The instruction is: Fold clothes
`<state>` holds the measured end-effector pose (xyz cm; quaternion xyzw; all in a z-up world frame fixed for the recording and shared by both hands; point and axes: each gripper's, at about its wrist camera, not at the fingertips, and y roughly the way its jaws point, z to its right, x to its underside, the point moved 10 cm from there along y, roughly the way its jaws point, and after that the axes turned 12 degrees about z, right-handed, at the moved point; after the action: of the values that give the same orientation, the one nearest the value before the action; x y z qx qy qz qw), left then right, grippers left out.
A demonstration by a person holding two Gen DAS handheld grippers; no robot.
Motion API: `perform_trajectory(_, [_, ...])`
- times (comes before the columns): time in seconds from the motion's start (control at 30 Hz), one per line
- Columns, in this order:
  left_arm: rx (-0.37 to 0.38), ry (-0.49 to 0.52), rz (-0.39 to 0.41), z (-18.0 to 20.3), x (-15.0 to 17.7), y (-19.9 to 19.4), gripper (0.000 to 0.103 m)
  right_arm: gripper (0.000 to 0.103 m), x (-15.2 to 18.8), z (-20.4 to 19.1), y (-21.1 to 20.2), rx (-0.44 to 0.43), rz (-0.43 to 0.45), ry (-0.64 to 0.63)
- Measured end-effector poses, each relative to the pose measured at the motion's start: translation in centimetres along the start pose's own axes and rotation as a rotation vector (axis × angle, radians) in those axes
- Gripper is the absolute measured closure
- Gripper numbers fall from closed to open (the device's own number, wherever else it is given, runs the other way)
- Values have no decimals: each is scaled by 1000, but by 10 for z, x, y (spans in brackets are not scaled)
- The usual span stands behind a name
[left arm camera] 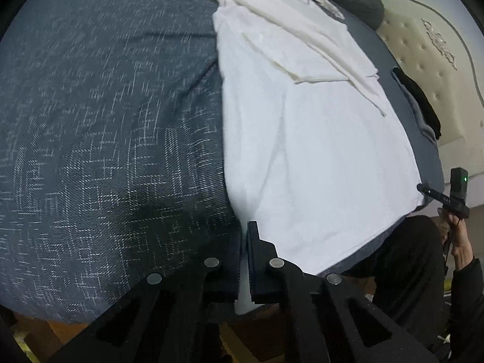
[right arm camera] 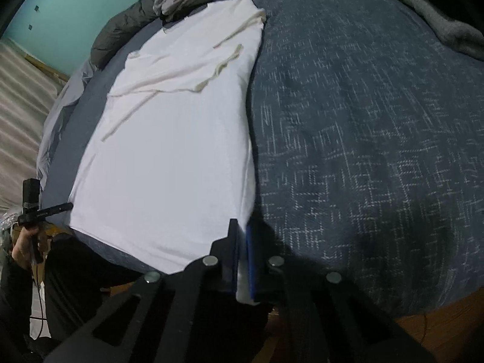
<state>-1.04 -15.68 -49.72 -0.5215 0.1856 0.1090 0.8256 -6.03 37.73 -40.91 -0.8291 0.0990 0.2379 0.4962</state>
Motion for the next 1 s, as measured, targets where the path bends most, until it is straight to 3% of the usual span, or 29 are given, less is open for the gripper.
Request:
perform_trajectory(0.17, [31, 34, 25, 12, 2, -26, 100, 100, -21, -3, -26, 0, 60, -26])
perform_trajectory(0.33, [50, 34, 11, 11, 14, -31, 100, 100, -18, 8, -23, 39, 38, -50])
perform_trajectory(0.67, [5, -2, -29, -6, 23, -7, 98, 99, 6, 19, 0, 45, -7, -18])
perform_trajectory(0.83, [-19, -35, -23, -20, 16, -20, 95, 96, -4, 32, -16, 58, 29, 26])
perform_trajectory(1.0, [-80, -30, 42, -35, -15, -37, 91, 90, -35, 38, -37, 71, 112, 36])
